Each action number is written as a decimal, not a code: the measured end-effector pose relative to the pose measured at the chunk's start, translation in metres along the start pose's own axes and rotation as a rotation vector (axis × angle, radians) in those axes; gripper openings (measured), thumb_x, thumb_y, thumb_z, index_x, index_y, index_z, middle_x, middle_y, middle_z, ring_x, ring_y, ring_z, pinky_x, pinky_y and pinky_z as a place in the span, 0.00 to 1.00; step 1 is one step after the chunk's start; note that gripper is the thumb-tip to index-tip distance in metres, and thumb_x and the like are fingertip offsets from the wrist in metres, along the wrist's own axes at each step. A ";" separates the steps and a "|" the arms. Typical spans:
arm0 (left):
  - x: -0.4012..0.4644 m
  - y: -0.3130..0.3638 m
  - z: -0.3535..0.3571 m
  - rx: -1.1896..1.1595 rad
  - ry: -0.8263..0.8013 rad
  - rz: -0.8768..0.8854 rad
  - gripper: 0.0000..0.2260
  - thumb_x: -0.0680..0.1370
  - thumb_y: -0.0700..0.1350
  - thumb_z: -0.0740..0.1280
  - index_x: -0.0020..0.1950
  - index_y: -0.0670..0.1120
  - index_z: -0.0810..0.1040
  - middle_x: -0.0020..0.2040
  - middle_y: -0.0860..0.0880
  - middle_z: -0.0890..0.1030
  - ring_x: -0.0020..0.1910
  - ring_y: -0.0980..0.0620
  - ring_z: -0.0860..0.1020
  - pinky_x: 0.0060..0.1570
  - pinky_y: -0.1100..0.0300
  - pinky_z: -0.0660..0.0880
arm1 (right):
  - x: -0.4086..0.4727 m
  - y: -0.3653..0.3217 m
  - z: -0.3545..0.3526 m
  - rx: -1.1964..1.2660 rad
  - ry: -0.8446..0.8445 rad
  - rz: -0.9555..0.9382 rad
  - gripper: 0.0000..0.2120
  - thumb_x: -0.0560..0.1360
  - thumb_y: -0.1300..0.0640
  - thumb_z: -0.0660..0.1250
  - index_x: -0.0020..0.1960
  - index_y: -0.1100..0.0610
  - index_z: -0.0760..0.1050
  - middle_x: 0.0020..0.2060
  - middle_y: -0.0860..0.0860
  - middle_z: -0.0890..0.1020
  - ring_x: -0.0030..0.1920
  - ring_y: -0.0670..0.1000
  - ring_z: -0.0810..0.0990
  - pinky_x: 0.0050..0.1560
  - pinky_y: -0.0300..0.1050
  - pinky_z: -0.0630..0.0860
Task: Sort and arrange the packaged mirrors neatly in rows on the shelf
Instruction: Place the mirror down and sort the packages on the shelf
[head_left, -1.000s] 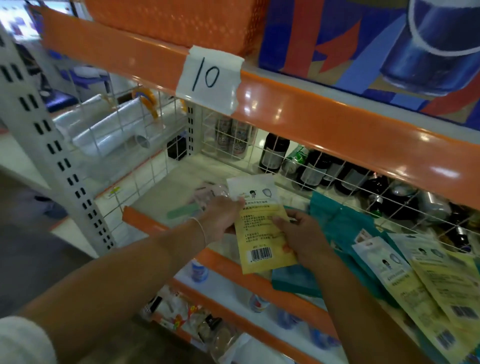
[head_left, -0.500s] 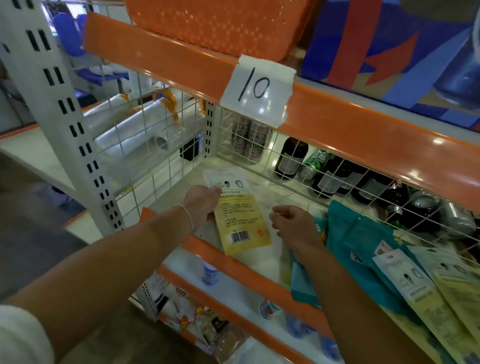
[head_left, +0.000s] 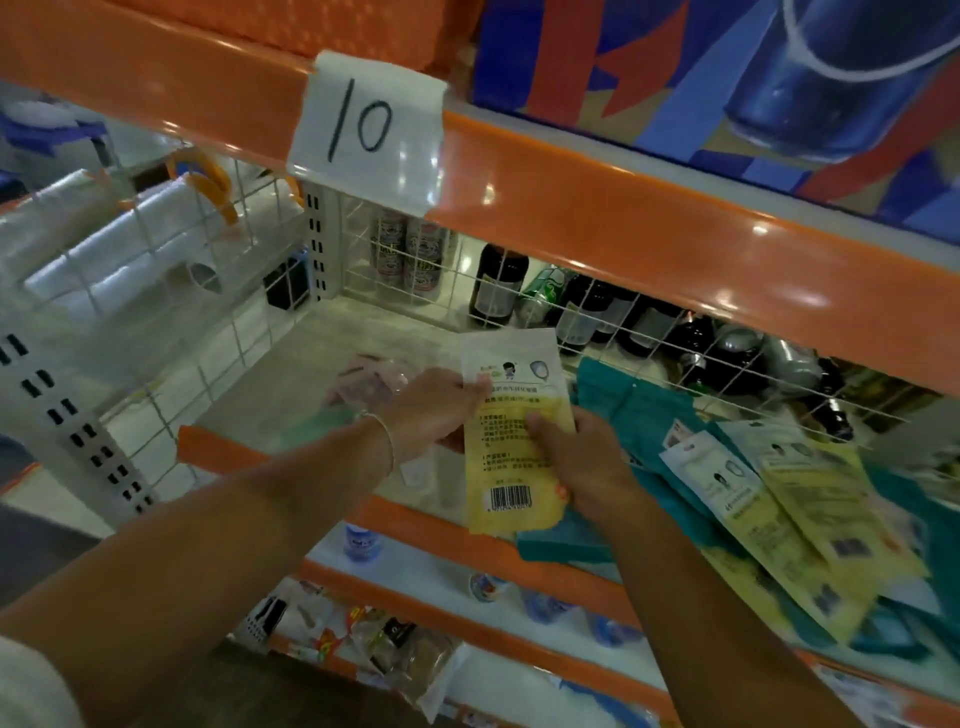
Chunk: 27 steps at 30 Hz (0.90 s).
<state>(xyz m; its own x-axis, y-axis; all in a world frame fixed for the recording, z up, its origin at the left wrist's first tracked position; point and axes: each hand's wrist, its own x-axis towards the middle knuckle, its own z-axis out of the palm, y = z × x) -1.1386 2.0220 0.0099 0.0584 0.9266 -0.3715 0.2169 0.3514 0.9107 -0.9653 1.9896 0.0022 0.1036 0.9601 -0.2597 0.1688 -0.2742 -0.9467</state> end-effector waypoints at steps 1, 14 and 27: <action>0.000 0.003 0.010 0.088 -0.017 0.022 0.18 0.80 0.56 0.63 0.46 0.41 0.81 0.37 0.43 0.85 0.34 0.48 0.84 0.38 0.52 0.83 | -0.002 0.003 -0.011 0.011 0.038 0.002 0.06 0.76 0.55 0.70 0.52 0.55 0.81 0.43 0.52 0.87 0.42 0.52 0.86 0.44 0.53 0.84; -0.018 0.056 0.200 0.670 -0.036 0.541 0.12 0.82 0.53 0.58 0.48 0.45 0.72 0.36 0.51 0.76 0.31 0.53 0.73 0.27 0.60 0.64 | -0.035 0.040 -0.198 0.088 0.373 -0.026 0.05 0.75 0.54 0.72 0.49 0.56 0.81 0.41 0.53 0.87 0.41 0.56 0.86 0.43 0.61 0.83; -0.055 0.088 0.466 0.735 -0.193 0.647 0.10 0.82 0.50 0.59 0.48 0.45 0.73 0.33 0.48 0.75 0.27 0.50 0.70 0.25 0.58 0.63 | -0.071 0.113 -0.467 0.168 0.568 0.037 0.03 0.74 0.57 0.73 0.46 0.55 0.81 0.42 0.55 0.86 0.42 0.57 0.86 0.45 0.60 0.83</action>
<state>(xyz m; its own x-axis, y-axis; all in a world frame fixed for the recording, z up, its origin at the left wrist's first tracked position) -0.6685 1.9392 0.0263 0.5212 0.8502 0.0742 0.6331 -0.4435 0.6344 -0.4961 1.8646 0.0024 0.6229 0.7578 -0.1946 0.0026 -0.2507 -0.9681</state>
